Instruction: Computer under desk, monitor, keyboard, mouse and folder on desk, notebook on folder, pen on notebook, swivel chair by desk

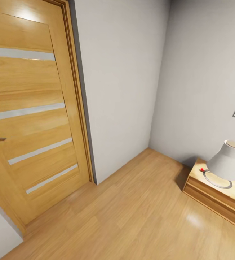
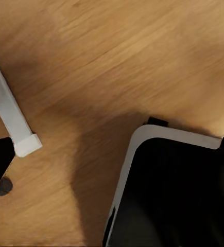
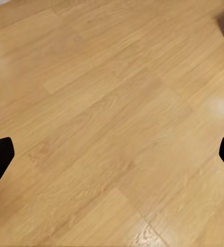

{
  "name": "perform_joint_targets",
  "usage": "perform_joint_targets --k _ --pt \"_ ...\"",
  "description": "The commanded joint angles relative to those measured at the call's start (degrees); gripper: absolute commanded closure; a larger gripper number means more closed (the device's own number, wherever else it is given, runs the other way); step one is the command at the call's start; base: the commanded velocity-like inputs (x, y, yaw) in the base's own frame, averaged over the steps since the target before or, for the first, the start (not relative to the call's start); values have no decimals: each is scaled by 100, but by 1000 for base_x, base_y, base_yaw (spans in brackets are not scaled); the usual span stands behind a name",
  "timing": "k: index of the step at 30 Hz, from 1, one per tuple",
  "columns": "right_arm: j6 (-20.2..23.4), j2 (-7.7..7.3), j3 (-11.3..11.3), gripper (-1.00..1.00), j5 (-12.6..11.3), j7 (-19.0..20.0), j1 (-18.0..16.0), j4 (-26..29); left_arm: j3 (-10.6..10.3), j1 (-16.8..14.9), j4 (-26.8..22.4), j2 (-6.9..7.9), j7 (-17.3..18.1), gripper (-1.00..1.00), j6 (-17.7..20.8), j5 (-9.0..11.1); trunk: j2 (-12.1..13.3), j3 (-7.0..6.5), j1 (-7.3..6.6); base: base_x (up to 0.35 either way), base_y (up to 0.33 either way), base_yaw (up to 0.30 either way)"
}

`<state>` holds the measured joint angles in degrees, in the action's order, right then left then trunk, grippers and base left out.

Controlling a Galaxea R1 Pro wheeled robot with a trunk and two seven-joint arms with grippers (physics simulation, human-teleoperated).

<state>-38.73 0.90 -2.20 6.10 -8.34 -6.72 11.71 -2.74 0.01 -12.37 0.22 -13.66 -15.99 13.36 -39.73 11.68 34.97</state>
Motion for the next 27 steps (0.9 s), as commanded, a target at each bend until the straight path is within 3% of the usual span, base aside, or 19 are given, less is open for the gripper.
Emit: perform_joint_targets --k 1,2,4,8,11,27 --pt "-5 -4 -23 -100 54 -64 -4 -21 -31 -1 206 33 -10 -100 -38 42 -4 7 4 331 -3 0" --pt "-9 -37 -22 -100 52 -68 -4 -74 -23 -1 542 84 3 -100 -140 48 -4 7 4 327 -1 0" --pt "-17 -73 -20 -100 49 -70 -4 -99 -20 -1 692 149 56 -100 -226 52 -4 7 4 297 -6 0" --pt "-11 -115 -14 -100 42 -92 -4 -113 -17 -1 826 228 429 -100 -312 112 -4 7 4 128 -8 3" --pt "18 -255 2 -100 31 -158 -4 -205 -20 -1 865 250 635 -100 -336 210 -4 7 4 26 -2 161" --pt "-84 -313 -16 -100 42 -214 -4 -293 -16 -1 968 242 679 -100 -785 246 -4 7 4 3 0 270"
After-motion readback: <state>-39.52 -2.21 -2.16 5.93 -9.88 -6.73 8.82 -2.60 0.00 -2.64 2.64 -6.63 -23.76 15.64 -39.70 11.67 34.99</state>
